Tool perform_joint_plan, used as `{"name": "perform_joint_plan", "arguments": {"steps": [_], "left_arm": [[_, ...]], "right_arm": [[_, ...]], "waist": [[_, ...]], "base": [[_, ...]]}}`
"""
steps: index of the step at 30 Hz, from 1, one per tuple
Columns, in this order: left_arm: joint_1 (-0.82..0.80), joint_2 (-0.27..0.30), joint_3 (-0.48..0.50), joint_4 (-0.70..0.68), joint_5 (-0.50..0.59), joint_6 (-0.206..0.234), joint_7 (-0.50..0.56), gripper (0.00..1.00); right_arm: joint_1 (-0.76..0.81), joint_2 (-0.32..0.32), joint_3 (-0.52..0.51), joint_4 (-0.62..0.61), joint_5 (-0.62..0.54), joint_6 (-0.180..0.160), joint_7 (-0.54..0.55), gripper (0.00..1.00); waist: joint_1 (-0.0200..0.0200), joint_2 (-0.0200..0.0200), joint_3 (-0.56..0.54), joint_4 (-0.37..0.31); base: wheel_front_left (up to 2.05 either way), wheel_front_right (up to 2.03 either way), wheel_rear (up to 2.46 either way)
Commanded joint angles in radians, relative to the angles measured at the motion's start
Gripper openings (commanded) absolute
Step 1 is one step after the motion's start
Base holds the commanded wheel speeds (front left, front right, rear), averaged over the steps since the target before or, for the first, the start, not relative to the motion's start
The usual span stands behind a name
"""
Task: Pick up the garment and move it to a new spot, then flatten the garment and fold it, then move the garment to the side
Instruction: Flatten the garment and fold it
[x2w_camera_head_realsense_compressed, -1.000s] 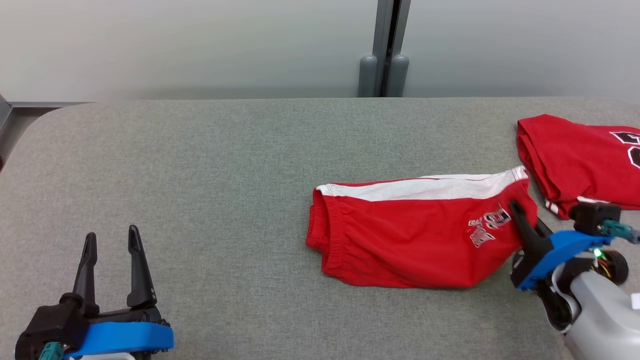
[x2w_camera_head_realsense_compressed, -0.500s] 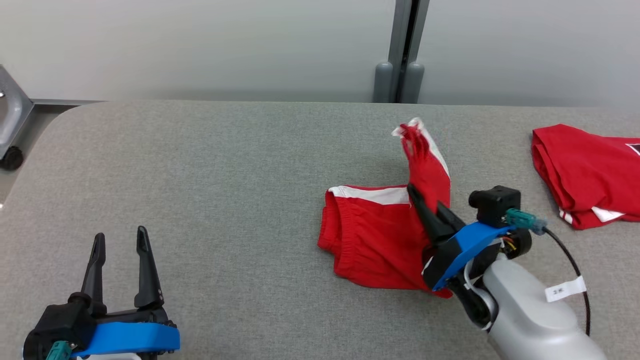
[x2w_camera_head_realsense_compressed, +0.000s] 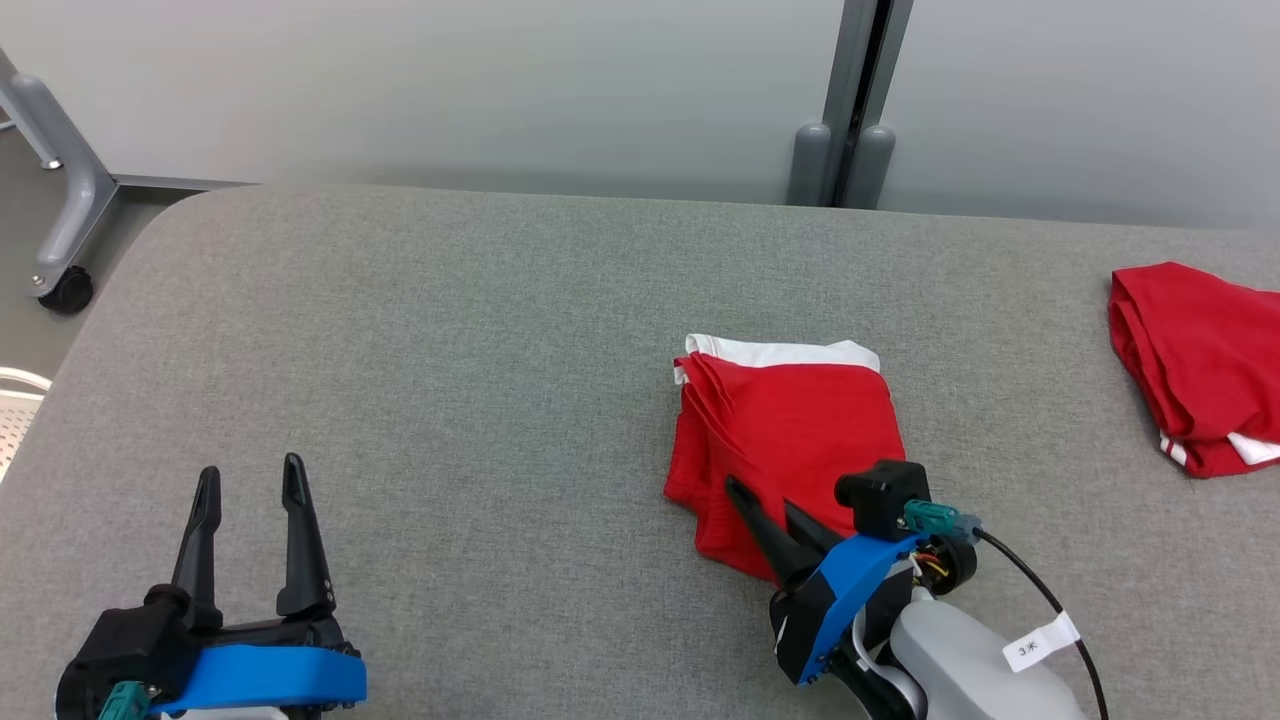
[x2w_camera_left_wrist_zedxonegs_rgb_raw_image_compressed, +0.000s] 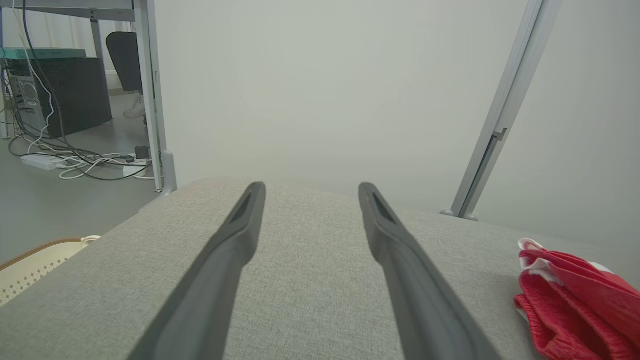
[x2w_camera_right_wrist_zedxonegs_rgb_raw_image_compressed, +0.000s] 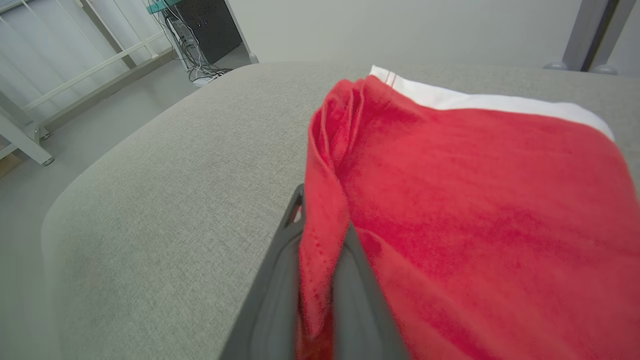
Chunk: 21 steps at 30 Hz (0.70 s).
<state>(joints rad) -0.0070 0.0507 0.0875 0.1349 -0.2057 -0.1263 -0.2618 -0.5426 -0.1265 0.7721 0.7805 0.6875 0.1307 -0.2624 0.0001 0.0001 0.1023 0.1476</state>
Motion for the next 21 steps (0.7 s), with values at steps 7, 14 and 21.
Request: {"name": "perform_joint_plan", "arguments": {"steps": [7,14,21], "left_arm": [[0.009,0.0,-0.002,0.006,-0.002,-0.004,-0.004,1.0],[0.023,0.0,-0.005,0.01,0.005,-0.004,-0.004,1.0],[0.06,0.0,0.006,0.012,0.027,-0.004,-0.004,1.0]], "right_arm": [[0.052,-0.035,-0.007,-0.117,0.008,0.0,-0.003,1.0],[0.132,-0.088,-0.197,-0.262,-0.053,0.0,-0.003,1.0],[0.253,-0.083,-0.433,-0.377,-0.175,0.0,-0.003,1.0]], "waist": [[-0.0001,-0.0001,-0.014,-0.007],[-0.0001,-0.0001,-0.039,-0.018],[-0.0001,-0.0001,-0.086,-0.055]], "base": [[0.0,0.0,0.0],[0.0,0.0,0.0],[0.0,0.0,0.0]]}}
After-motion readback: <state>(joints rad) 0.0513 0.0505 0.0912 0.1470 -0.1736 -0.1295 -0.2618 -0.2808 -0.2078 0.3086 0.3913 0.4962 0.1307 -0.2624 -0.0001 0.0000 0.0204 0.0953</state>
